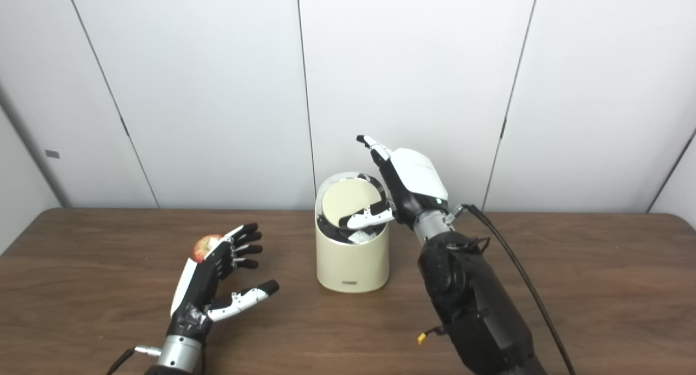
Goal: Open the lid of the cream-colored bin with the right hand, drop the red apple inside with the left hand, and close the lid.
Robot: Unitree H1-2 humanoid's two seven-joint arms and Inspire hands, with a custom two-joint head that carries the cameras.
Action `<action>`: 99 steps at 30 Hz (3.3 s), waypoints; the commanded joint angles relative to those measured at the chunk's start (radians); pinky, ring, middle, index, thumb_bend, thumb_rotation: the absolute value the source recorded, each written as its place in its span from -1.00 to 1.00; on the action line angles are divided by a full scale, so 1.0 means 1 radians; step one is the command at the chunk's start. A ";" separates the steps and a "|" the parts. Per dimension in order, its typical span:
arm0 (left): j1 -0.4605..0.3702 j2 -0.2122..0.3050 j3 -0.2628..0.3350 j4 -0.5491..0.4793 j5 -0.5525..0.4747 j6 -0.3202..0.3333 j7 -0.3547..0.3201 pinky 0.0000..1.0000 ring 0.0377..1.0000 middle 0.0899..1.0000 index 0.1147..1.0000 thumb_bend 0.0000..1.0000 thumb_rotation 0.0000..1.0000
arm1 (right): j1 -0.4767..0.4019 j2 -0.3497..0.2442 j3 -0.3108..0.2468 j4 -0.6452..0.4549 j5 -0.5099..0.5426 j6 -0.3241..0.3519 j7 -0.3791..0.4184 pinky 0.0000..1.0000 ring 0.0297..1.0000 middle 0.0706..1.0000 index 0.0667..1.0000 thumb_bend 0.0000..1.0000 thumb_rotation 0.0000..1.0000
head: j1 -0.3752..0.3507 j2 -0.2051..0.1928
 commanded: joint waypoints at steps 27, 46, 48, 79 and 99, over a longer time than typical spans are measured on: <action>-0.016 0.020 0.009 -0.056 -0.014 -0.001 -0.015 0.29 0.48 0.60 0.66 0.60 -0.57 | -0.034 -0.054 0.009 0.016 -0.035 0.039 0.018 0.25 0.62 0.80 0.83 0.72 -0.67 | -0.007 0.021; -0.019 0.020 0.010 -0.058 -0.016 0.002 -0.012 0.39 0.50 0.61 0.68 0.62 -0.54 | -0.038 -0.068 0.092 -0.034 -0.083 0.191 0.216 0.25 0.57 0.78 0.78 0.66 -0.84 | -0.003 0.022; -0.020 0.021 0.011 -0.056 -0.019 0.002 -0.014 0.38 0.49 0.60 0.67 0.62 -0.54 | -0.038 -0.064 0.077 -0.047 -0.065 0.192 0.214 0.23 0.57 0.78 0.78 0.64 -0.84 | -0.007 0.020; -0.030 0.018 0.002 -0.030 -0.028 -0.008 -0.020 0.27 0.50 0.62 0.67 0.58 -0.62 | 0.083 -0.038 -0.184 -0.244 0.171 0.050 0.010 0.22 0.52 0.70 0.66 0.51 -0.86 | -0.009 0.014; -0.026 0.028 0.003 -0.048 -0.019 0.009 -0.024 0.31 0.47 0.60 0.67 0.58 -0.57 | 0.416 0.008 -0.292 -0.204 0.385 -0.261 -0.168 0.34 0.58 0.70 0.72 0.57 -0.59 | -0.006 0.014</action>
